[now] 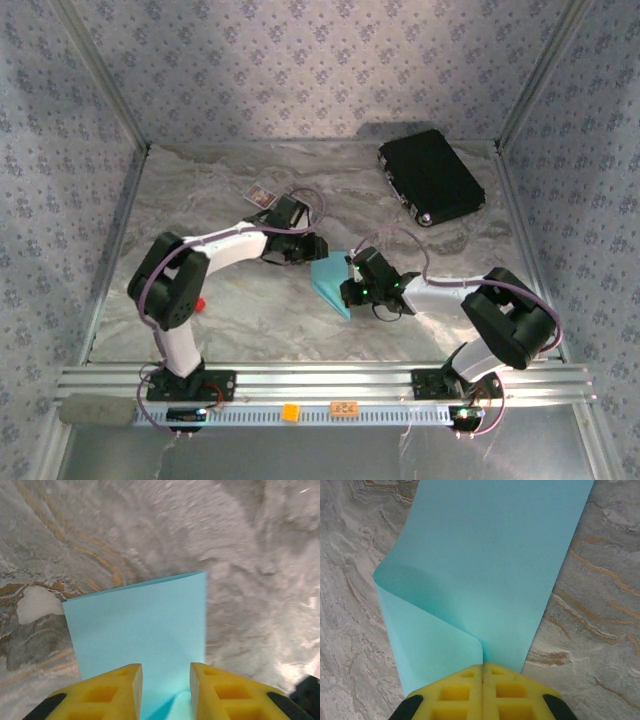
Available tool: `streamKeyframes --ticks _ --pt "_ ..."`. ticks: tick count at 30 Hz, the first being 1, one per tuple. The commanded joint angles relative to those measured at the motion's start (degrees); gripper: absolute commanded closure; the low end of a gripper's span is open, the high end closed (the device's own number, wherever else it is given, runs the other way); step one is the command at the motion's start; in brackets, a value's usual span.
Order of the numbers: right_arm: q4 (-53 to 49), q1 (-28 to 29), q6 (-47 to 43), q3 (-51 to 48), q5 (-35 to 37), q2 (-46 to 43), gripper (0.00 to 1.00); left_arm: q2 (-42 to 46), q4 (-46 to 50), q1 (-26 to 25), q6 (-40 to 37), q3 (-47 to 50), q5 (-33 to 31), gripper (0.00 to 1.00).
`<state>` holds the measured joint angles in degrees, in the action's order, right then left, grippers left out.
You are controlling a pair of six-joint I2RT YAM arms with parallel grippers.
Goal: Fold a paper plane with a square sheet of paper (pick it up from the middle)
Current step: Third fold the triangle at the center of the table.
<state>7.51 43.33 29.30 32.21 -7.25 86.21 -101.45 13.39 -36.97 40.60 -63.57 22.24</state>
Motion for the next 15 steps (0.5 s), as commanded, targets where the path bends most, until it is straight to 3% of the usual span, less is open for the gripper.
streamKeyframes --ticks 1,8,15 --pt "0.4 -0.5 1.6 0.0 0.8 0.9 1.0 4.4 -1.0 0.2 1.8 2.7 -0.5 0.71" --pt "4.0 -0.9 4.1 -0.7 0.0 1.2 1.0 8.1 -9.8 -0.2 8.3 10.3 6.0 0.83" --pt "4.9 -0.8 5.1 0.0 -0.3 3.0 1.0 7.4 -13.8 -1.6 11.2 13.2 6.9 0.88"
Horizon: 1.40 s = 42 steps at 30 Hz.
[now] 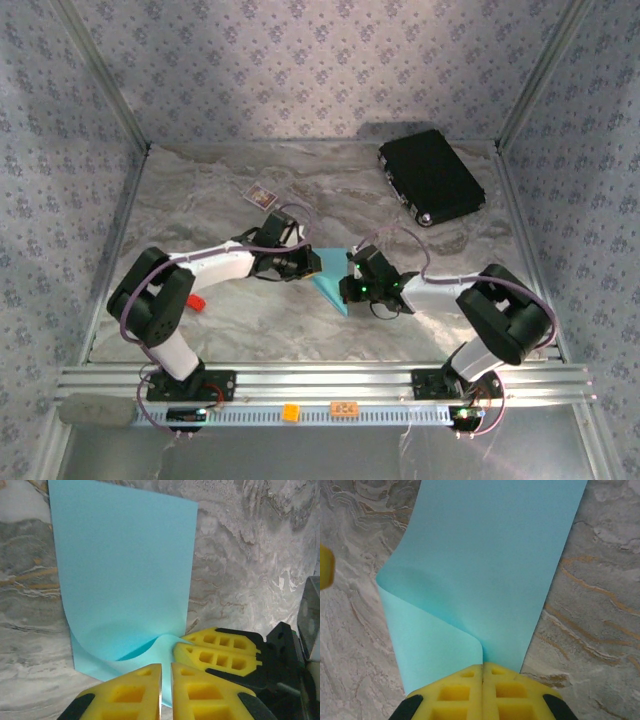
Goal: Fold a paper plane with a square sheet of paper (pick it up from the middle)
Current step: Third fold the triangle at the center of the table.
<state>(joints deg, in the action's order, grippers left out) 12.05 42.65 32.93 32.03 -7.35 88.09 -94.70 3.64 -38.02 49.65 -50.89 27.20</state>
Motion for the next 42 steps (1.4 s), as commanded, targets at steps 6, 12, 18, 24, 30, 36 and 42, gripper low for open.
streamKeyframes --ticks 6,12,18,24,30,36,42 --pt "-0.1 -0.1 1.8 0.0 0.4 1.2 1.0 -1.3 -5.8 -1.7 3.3 0.7 2.5 0.9" --pt "-0.7 -0.2 1.5 0.2 0.6 1.5 1.0 -1.4 -5.3 -2.0 3.2 0.6 1.6 0.9" --pt "-1.4 -0.2 1.4 0.5 0.9 1.8 1.0 -0.9 -4.1 -2.1 2.3 0.3 0.9 0.9" --pt "-1.5 -0.3 1.5 0.5 0.9 1.7 1.0 -2.6 -5.5 -2.3 3.0 0.3 2.5 0.92" --pt "-1.6 -0.3 1.4 0.4 1.0 1.7 1.0 -4.7 -7.5 -2.7 4.5 0.4 4.3 0.94" --pt "-1.6 -0.4 1.4 0.4 1.0 1.8 1.0 -5.8 -8.5 -2.7 6.0 1.4 5.8 0.96" --pt "-1.7 -0.3 1.5 0.4 1.0 1.7 1.0 -5.4 -9.6 -2.8 7.1 3.1 5.8 0.97"
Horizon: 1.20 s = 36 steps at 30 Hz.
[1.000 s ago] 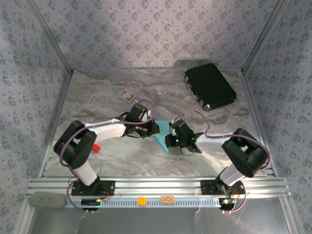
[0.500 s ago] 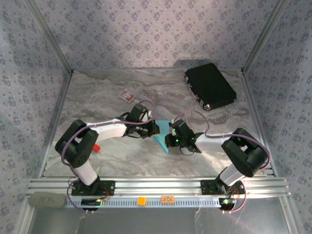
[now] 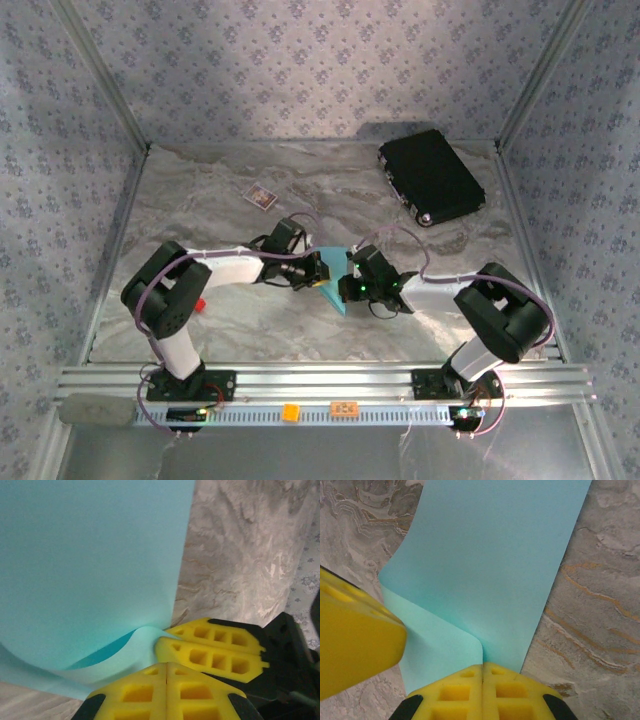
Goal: Fold a paper plane with a square sheet of paper (pick it up from the middle)
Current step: Third fold the triangle at the center of the table.
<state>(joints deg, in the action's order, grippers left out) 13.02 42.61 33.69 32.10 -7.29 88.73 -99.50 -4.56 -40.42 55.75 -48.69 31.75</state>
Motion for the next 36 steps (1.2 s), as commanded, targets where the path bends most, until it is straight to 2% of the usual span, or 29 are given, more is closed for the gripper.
streamKeyframes --ticks 1,20,32,36 --pt "-2.6 -0.3 0.8 0.2 1.0 1.0 1.0 -0.6 -1.4 -0.5 1.0 0.8 1.3 0.97" --pt "-3.1 -0.3 0.8 0.3 1.0 0.7 1.0 -2.4 2.8 -0.5 -1.5 2.1 -2.7 0.98" --pt "-3.4 -0.4 0.5 0.7 -0.2 0.1 1.0 -4.6 2.8 -0.4 -2.3 1.7 -3.1 0.98" --pt "-6.1 -1.2 -0.2 2.6 -3.8 -2.3 0.95 -4.6 2.9 -0.5 -2.4 1.6 -3.2 0.98"
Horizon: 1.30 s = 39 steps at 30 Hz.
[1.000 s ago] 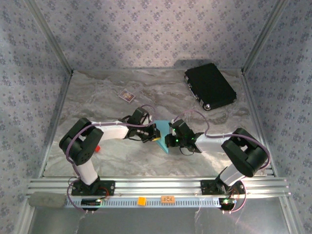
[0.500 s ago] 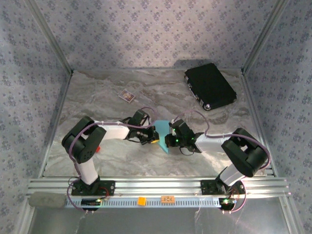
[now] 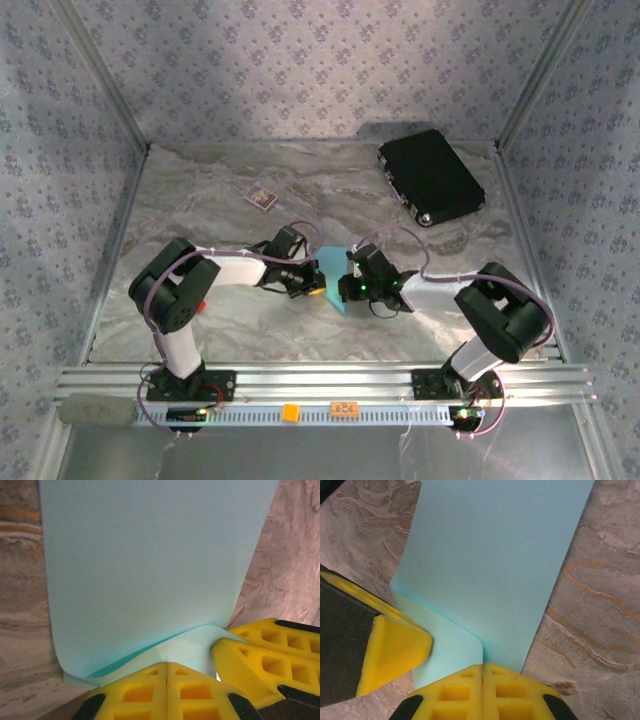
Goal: Fold a paper plane with a square sheet of paper (pick it up from the middle)
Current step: Third fold the triangle at the center of the table.
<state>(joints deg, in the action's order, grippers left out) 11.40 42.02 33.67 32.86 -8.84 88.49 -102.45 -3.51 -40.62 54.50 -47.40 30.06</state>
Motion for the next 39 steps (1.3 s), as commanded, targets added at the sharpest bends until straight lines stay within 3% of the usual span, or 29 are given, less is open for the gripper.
streamKeyframes --ticks 1,5,8,10,12,15,17,31,39 --pt "-5.6 -0.9 -0.3 2.3 -2.3 -3.6 0.9 -1.6 1.9 -0.3 -1.2 0.3 -1.6 0.98" --pt "-8.7 -2.7 0.0 2.5 -4.5 -9.0 0.67 -1.5 1.8 -0.3 -1.2 0.3 -1.7 0.98" --pt "-10.2 -3.9 -0.1 2.6 -9.6 -10.7 0.62 -1.5 1.7 -0.3 -1.3 0.3 -1.8 0.99" --pt "-10.2 -3.9 0.2 2.9 -14.3 -10.4 0.67 -1.4 1.7 -0.3 -1.3 0.4 -1.9 0.99" --pt "-9.6 -3.2 0.6 3.5 -18.2 -8.8 0.79 -1.4 1.8 -0.3 -1.4 0.4 -2.0 0.99" --pt "-10.2 -1.1 0.5 4.8 -19.4 -5.9 0.94 -1.6 1.6 -0.4 -1.3 0.4 -2.0 0.99" --pt "-10.9 -0.2 0.6 5.4 -18.6 -4.3 0.99 -1.6 1.6 -0.4 -1.2 0.5 -2.0 0.99" --pt "-15.4 1.7 -0.7 10.8 -15.7 4.7 1.0 -1.4 1.8 -0.4 -1.3 0.3 -2.1 0.99" --pt "-18.3 2.1 -1.7 9.6 -12.8 5.3 1.0 -1.6 2.0 -0.4 -1.4 0.3 -2.1 0.99"
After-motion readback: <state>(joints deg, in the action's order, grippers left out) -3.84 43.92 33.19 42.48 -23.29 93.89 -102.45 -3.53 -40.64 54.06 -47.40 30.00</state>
